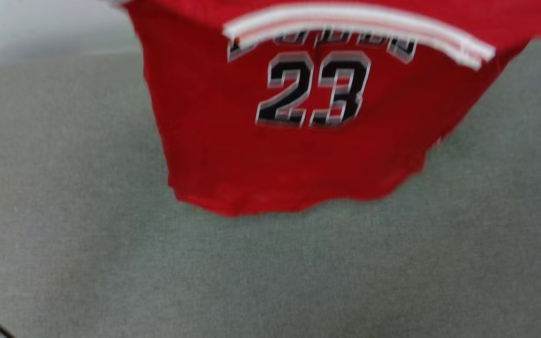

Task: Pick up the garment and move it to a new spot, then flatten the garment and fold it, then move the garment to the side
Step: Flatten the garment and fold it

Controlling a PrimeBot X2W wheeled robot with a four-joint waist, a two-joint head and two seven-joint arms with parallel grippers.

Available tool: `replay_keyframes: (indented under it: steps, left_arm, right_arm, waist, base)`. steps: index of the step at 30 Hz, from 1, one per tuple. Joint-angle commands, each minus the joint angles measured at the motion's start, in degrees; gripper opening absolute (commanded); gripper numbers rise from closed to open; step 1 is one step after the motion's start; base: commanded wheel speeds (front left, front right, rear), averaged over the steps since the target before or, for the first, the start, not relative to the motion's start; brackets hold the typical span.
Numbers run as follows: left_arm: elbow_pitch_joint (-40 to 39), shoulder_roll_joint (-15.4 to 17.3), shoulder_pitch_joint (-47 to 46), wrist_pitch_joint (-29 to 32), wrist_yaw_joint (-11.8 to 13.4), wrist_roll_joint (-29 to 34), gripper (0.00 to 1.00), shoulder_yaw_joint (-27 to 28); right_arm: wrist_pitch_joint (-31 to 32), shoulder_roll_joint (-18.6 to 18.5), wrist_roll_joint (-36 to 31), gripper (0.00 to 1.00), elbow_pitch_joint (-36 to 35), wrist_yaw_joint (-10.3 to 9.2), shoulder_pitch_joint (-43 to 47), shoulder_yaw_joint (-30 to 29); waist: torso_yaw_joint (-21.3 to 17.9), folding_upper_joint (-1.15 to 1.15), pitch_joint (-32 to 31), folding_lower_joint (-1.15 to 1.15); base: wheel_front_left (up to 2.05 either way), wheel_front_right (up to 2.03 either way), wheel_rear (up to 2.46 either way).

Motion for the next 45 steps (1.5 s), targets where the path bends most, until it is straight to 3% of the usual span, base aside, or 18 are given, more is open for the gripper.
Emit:
replay_keyframes:
  steps: [1,6,10,15,23,27,32,39,45]
  left_arm:
    - [1.9,0.0,-3.7,-0.5,-0.7,0.1,0.0,-0.6]
    - [11.9,-1.9,-17.3,-3.2,-2.0,2.3,0.0,-3.5]
    - [20.4,-2.7,-28.3,-6.8,-3.2,5.3,0.0,-5.9]
    - [29.9,-4.3,-40.4,-11.9,-3.8,8.4,0.0,-7.5]
    - [43.4,-7.4,-49.2,-20.1,-4.4,9.3,0.0,-8.8]
    - [48.2,-8.6,-47.7,-22.8,-5.2,9.1,0.0,-10.3]
    - [52.8,-10.8,-41.4,-26.7,-5.7,7.7,0.0,-11.9]
    - [58.3,-12.4,-28.1,-31.1,-6.1,7.0,0.0,-15.1]
    - [59.3,-12.0,-12.7,-33.2,-6.2,6.9,0.0,-18.2]
  right_arm:
    - [-0.2,0.7,-0.6,0.0,1.1,-0.04,-3.4,0.1]
    - [-1.3,0.8,-5.2,0.0,5.5,-0.04,-14.4,3.0]
    - [-2.9,4.4,-6.3,0.0,10.9,-0.03,-24.5,3.0]
    - [-7.6,5.5,-11.8,0.0,17.7,-0.04,-35.4,5.5]
    - [-16.2,8.7,-18.1,0.0,29.2,-0.04,-44.5,7.1]
    - [-18.7,10.2,-19.1,0.0,33.6,-0.04,-43.1,8.3]
    - [-18.6,9.4,-17.4,0.0,37.7,-0.04,-37.2,12.9]
    - [-17.1,9.6,-12.3,0.0,41.9,-0.04,-24.8,15.1]
    - [-14.3,8.4,-8.7,0.0,42.5,-0.04,-12.3,17.4]
  waist:
    - [0.1,0.0,4.2,-0.01]
    - [0.5,0.0,11.8,-0.01]
    - [0.5,0.0,17.0,-0.01]
    - [1.0,0.0,22.5,-0.01]
    - [2.5,0.0,26.9,-0.01]
    - [3.4,0.0,27.6,-0.01]
    - [4.6,0.0,26.1,-0.01]
    - [5.4,0.0,19.5,-0.01]
    - [5.6,0.0,12.3,-0.01]
  base:
    - [0.0,0.0,0.0]
    - [0.0,0.0,0.0]
    - [0.0,0.0,0.0]
    - [0.0,0.0,0.0]
    - [0.0,0.0,0.0]
    - [0.0,0.0,0.0]
    - [0.0,0.0,0.0]
    - [0.0,0.0,0.0]
    - [0.0,0.0,0.0]
